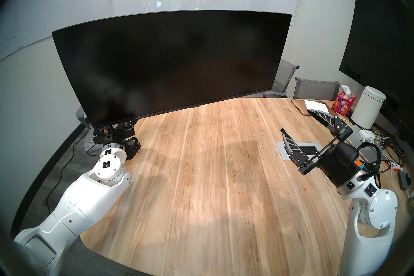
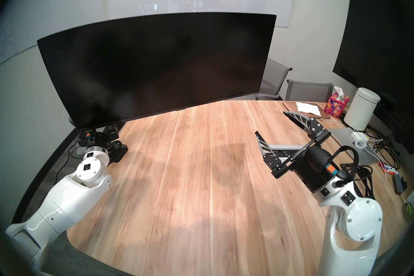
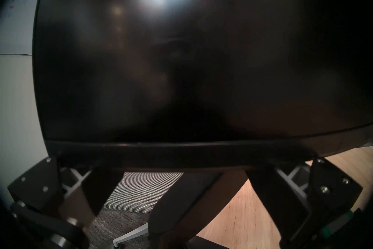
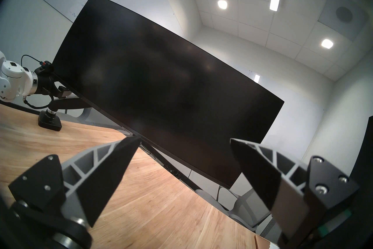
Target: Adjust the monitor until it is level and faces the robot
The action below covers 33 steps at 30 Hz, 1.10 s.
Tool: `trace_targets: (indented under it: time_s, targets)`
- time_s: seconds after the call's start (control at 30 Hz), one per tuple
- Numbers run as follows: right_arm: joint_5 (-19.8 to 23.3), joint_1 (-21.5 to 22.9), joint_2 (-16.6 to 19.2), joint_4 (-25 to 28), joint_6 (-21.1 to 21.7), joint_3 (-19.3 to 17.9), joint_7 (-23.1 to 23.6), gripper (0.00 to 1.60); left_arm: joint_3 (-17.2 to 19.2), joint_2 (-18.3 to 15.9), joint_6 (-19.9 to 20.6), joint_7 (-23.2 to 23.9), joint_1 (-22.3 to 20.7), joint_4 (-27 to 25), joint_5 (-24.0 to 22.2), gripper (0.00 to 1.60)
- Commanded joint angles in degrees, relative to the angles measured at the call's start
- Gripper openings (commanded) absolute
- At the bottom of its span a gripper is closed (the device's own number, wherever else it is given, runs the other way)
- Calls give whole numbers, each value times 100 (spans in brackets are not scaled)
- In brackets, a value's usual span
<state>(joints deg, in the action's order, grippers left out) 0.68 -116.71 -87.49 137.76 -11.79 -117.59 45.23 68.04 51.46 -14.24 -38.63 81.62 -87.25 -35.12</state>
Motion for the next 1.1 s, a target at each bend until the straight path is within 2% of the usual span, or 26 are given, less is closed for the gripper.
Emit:
trace_targets:
  time_s: [0.0,1.07]
  targets:
    - [24,19,10,87,-13,2,8,160,217,-185,-51,20,-448,-247,143,160]
    - [21,21,10,83,-15,4,6,160,263,-271,58,32,-569,-387,77,160]
